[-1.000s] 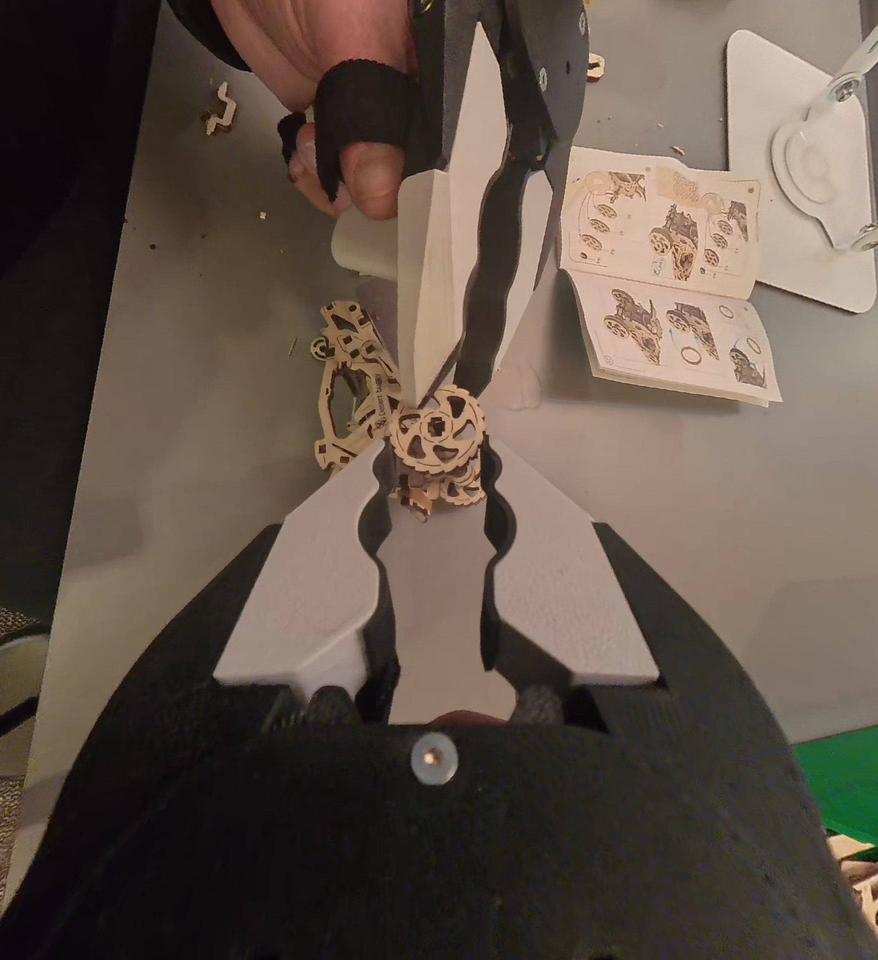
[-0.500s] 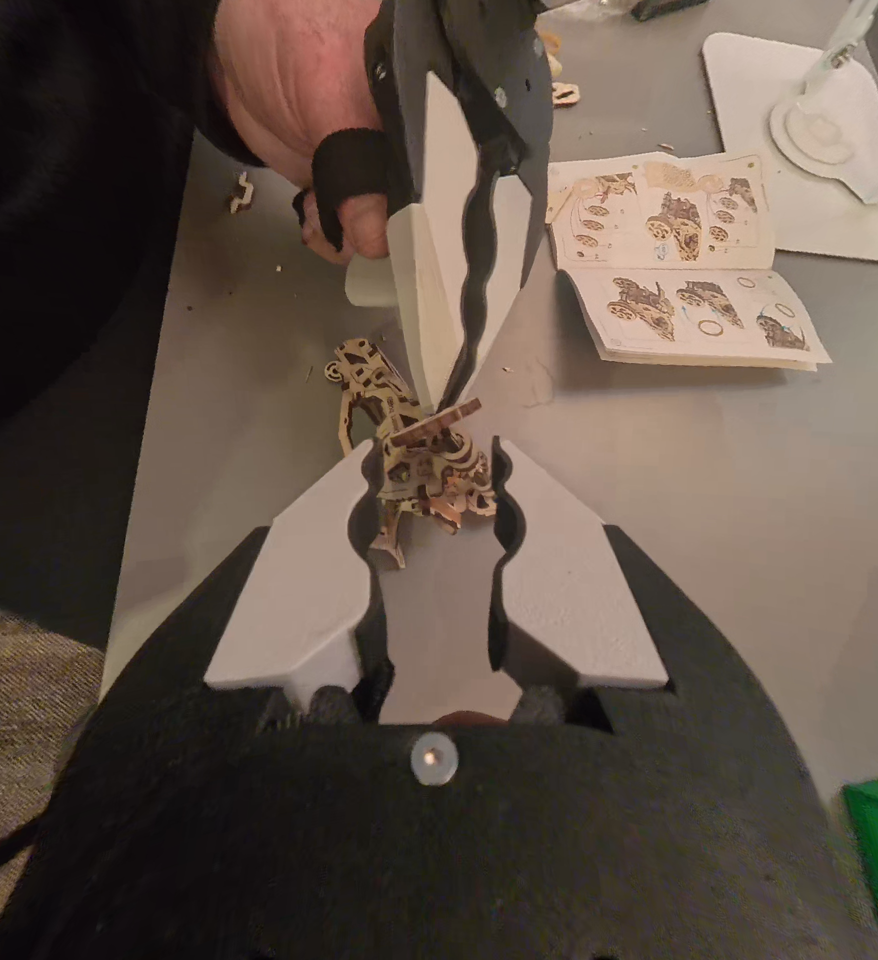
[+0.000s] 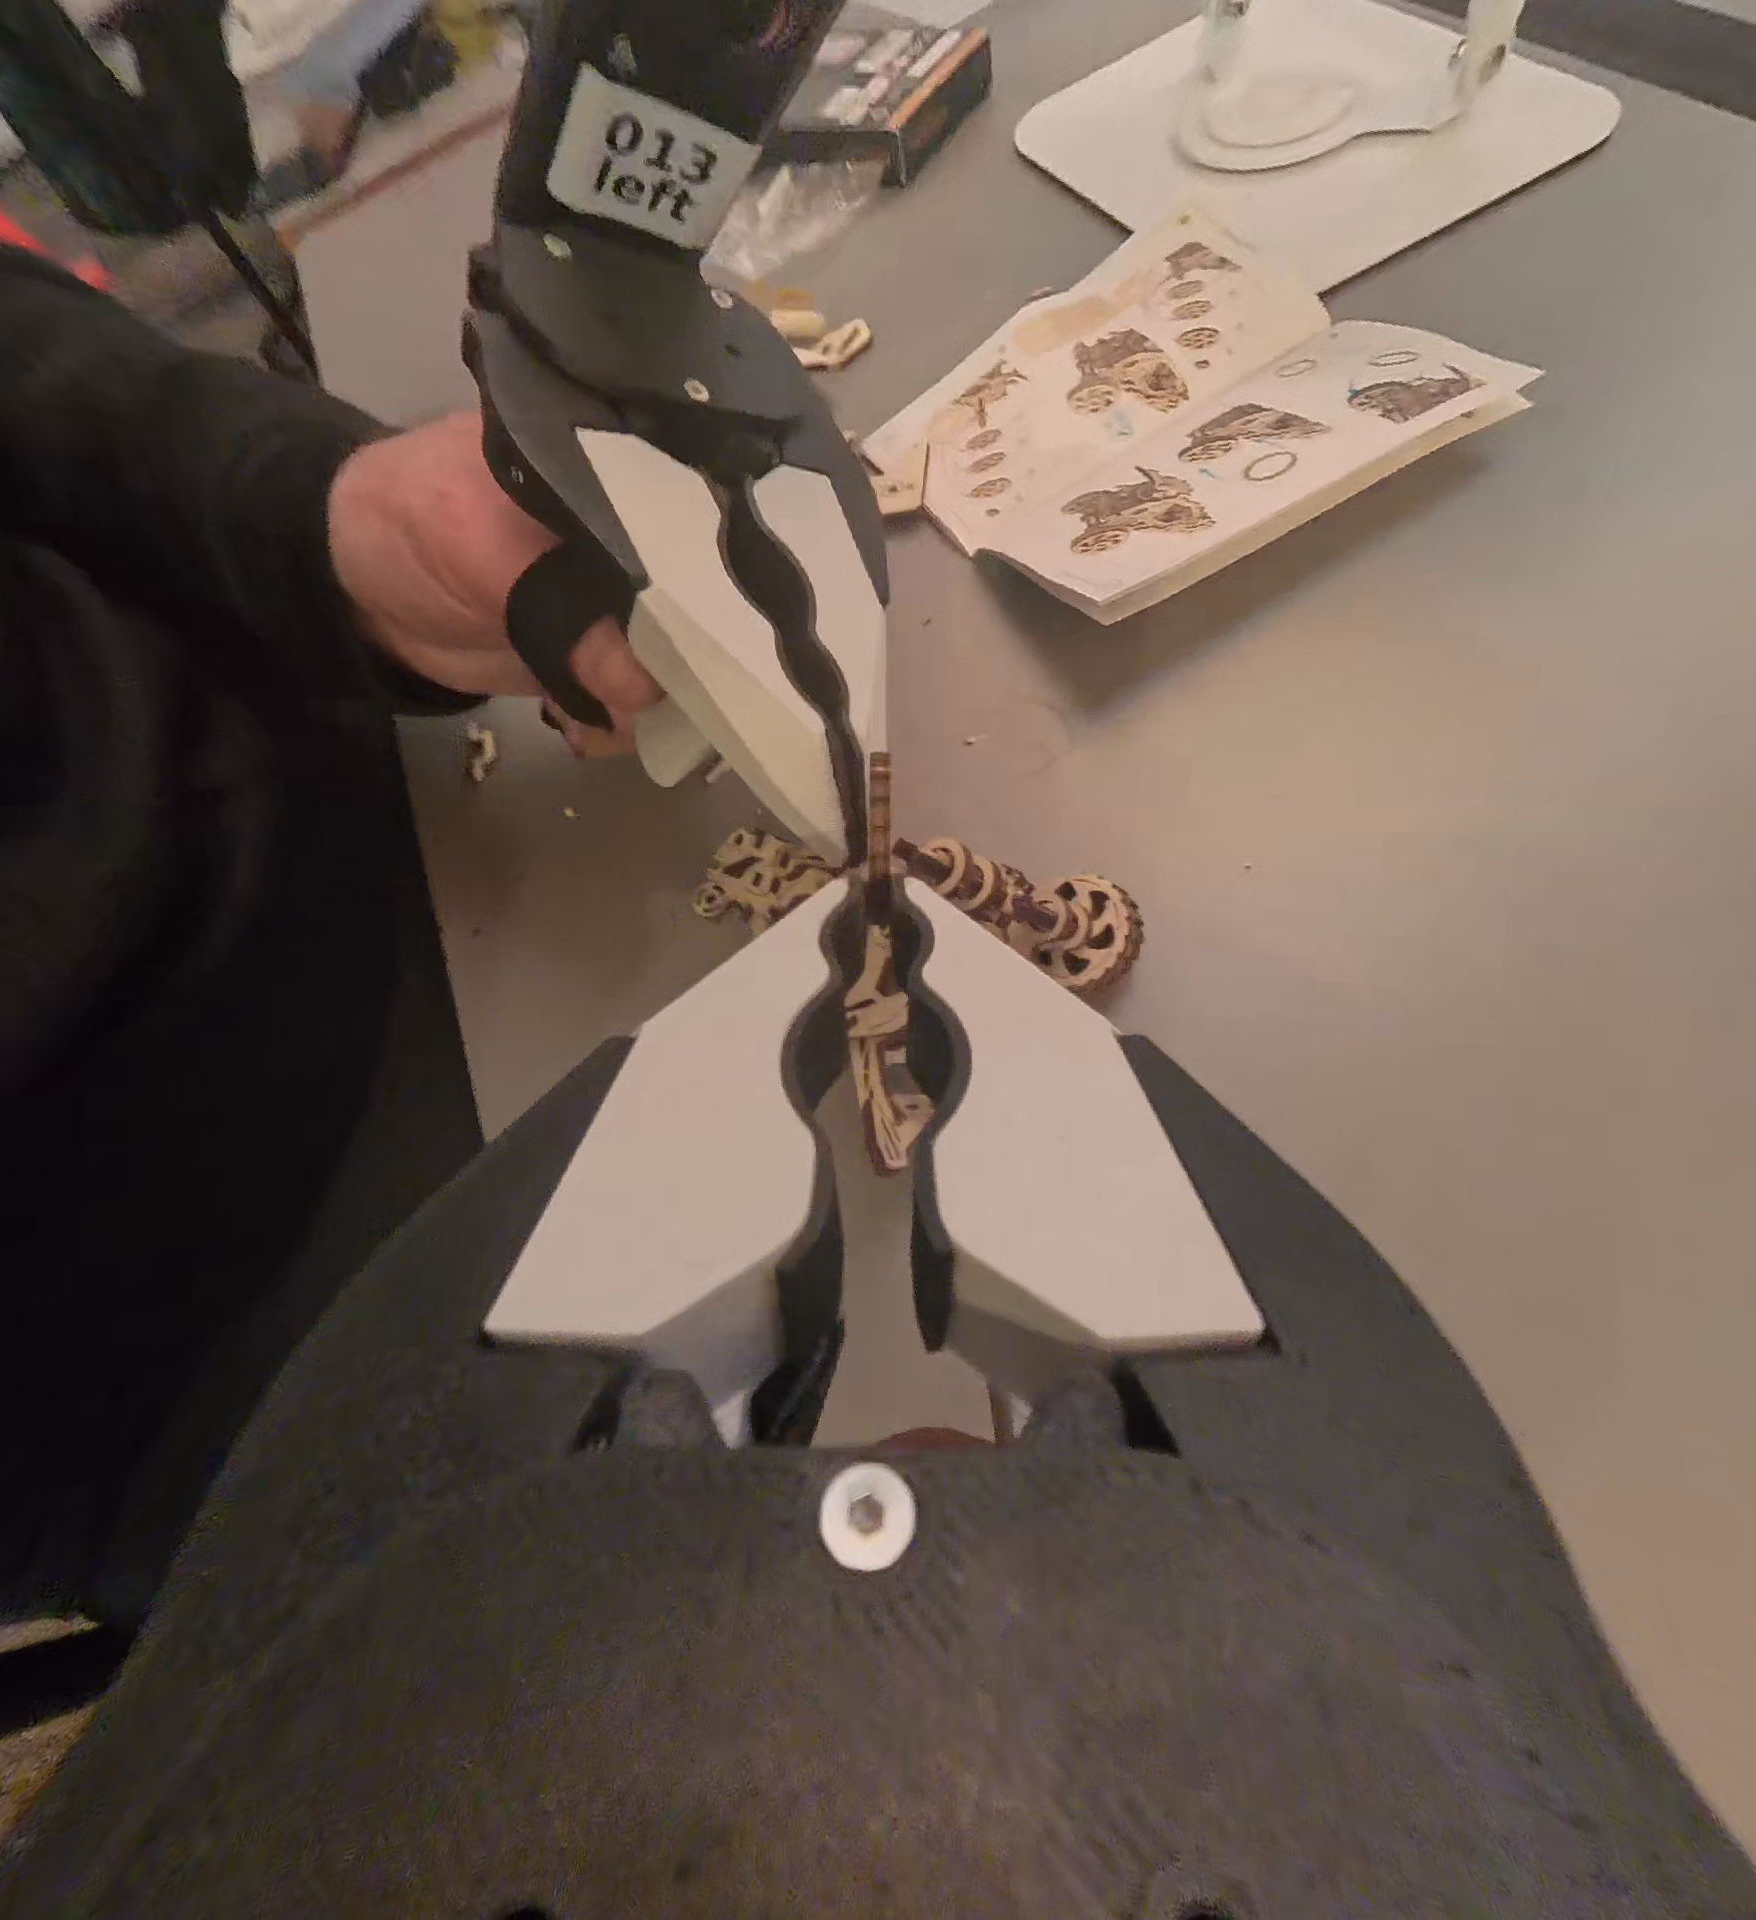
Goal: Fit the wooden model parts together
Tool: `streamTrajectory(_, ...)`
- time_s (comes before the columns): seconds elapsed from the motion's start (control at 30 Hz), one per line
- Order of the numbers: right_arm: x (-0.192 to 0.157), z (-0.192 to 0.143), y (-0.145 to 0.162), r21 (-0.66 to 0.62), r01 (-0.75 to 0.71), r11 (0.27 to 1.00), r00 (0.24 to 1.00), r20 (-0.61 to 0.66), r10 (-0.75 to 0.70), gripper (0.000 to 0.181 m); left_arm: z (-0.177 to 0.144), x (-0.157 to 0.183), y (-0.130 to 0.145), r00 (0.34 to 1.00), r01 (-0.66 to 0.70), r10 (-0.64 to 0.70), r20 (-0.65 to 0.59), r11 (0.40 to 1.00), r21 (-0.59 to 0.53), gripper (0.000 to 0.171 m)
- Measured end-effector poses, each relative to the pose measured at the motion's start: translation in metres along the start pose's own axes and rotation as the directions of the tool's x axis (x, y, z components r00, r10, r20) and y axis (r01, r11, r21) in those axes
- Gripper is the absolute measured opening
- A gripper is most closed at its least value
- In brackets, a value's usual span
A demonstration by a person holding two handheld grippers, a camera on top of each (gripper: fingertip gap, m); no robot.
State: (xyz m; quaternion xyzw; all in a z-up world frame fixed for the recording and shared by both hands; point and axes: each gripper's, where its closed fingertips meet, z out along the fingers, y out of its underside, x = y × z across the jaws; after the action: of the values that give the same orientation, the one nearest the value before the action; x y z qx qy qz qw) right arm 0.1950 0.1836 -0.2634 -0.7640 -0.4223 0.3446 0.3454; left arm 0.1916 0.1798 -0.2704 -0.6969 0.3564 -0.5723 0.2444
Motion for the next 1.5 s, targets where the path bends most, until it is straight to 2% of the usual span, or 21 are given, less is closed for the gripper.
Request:
streamTrajectory(0.2,0.002,-0.003,-0.005,0.079,-0.201,0.976,0.976,0.095,0.194,0.0,-0.003,-0.003,-0.006,0.999,-0.037,0.036,0.032,0.999,0.003,0.006)
streamTrajectory(0.37,0.002,-0.001,0.001,0.091,-0.403,0.911,0.902,0.208,0.378,0.001,-0.004,-0.007,-0.007,0.995,-0.084,0.085,0.043,0.996,-0.027,0.023)
streamTrajectory(0.5,0.004,0.003,0.002,0.1,-0.492,0.865,0.85,0.27,0.453,0.001,-0.002,-0.007,-0.011,0.987,-0.159,0.16,0.031,0.986,-0.041,0.029)
streamTrajectory(0.7,0.008,0.001,0.001,0.122,-0.572,0.811,0.789,0.353,0.503,0.001,0.002,-0.014,-0.017,0.94,-0.334,0.339,0.035,0.937,-0.101,0.037)
streamTrajectory(0.87,0.015,-0.002,-0.001,0.149,-0.631,0.762,0.738,0.419,0.529,0.001,0.011,-0.015,-0.015,0.901,-0.434,0.428,-0.075,0.887,-0.157,0.038)
streamTrajectory(1.03,0.013,-0.001,0.0,0.137,-0.653,0.745,0.71,0.454,0.539,0.001,0.02,-0.018,-0.007,0.908,-0.415,0.389,-0.157,0.889,-0.192,0.041)
streamTrajectory(1.3,0.015,-0.001,-0.002,0.13,-0.685,0.717,0.663,0.517,0.54,0.001,0.023,-0.021,-0.006,0.915,-0.392,0.364,-0.175,0.903,-0.173,0.038)
streamTrajectory(1.5,0.013,0.001,-0.002,0.138,-0.688,0.712,0.664,0.514,0.542,0.001,0.024,-0.018,-0.005,0.914,-0.387,0.354,-0.198,0.907,-0.167,0.042)
